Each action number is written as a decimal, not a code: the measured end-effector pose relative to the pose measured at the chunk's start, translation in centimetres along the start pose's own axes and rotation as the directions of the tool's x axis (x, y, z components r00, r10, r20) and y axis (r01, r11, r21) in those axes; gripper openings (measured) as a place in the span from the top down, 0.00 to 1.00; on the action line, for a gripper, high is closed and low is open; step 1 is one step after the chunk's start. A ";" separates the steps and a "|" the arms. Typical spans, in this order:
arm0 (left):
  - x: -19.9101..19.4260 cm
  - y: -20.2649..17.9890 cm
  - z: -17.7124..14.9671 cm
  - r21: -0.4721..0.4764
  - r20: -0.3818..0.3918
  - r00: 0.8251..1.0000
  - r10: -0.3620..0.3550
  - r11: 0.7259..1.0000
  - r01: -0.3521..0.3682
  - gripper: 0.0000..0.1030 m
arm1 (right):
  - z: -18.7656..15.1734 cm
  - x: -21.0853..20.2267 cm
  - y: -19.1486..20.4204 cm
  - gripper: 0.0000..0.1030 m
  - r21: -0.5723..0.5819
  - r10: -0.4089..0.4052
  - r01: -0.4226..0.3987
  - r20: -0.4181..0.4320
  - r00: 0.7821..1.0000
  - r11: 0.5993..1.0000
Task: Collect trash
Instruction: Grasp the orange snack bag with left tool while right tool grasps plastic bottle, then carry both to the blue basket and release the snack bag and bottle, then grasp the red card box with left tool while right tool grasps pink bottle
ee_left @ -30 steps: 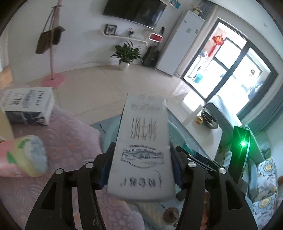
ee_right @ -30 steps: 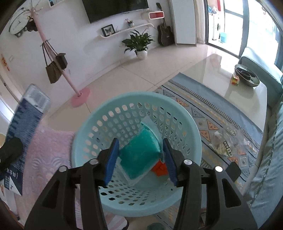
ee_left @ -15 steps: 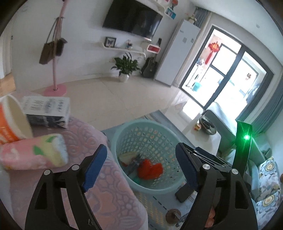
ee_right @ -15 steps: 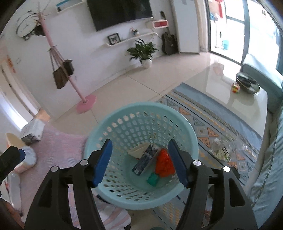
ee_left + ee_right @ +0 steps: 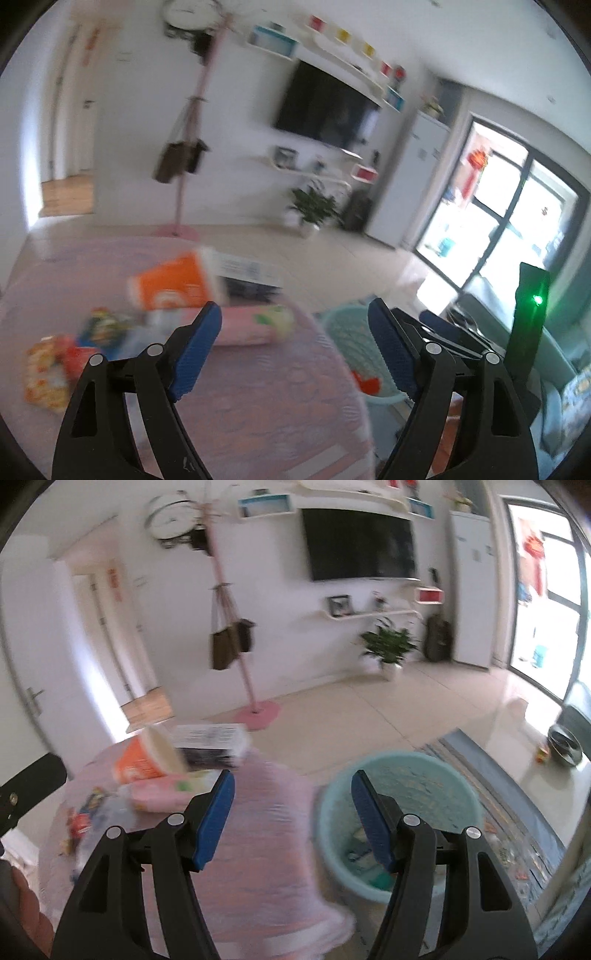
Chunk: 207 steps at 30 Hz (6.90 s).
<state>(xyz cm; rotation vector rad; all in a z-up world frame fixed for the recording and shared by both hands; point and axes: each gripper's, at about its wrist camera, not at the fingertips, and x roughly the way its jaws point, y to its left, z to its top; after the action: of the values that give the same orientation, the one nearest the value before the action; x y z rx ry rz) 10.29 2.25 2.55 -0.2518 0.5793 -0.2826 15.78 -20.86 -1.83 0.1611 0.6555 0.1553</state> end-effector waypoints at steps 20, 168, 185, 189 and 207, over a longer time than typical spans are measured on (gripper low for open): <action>-5.6 19.9 -7.6 -0.118 -0.196 0.932 0.305 0.936 -0.331 0.22 | -5.9 8.4 18.3 0.36 -0.009 0.206 -0.219 -0.295 0.933 0.976; 4.3 4.1 0.4 -0.071 -0.019 0.999 -0.035 0.997 0.034 0.25 | 1.5 3.9 1.7 0.45 -0.137 0.047 -0.045 0.008 0.999 0.990; 6.9 16.3 -1.6 -0.040 -0.271 0.915 0.300 0.946 -0.322 0.23 | 2.0 15.3 7.6 0.45 -0.210 0.147 -0.205 -0.261 0.954 0.956; 7.4 15.6 -1.9 0.025 -0.273 0.902 0.333 0.940 -0.340 0.23 | 1.7 16.2 7.4 0.45 -0.164 0.229 -0.300 -0.352 0.908 0.940; 7.6 14.7 -2.6 0.050 -0.291 0.896 0.336 0.940 -0.336 0.38 | -5.5 12.2 12.9 0.45 -0.272 0.292 -0.499 -0.552 0.781 0.823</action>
<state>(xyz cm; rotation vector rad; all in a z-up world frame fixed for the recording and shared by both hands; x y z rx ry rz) 17.68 13.01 -7.86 -0.1059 0.9076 0.0191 20.71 -5.39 -10.77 -0.1546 1.0777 0.7725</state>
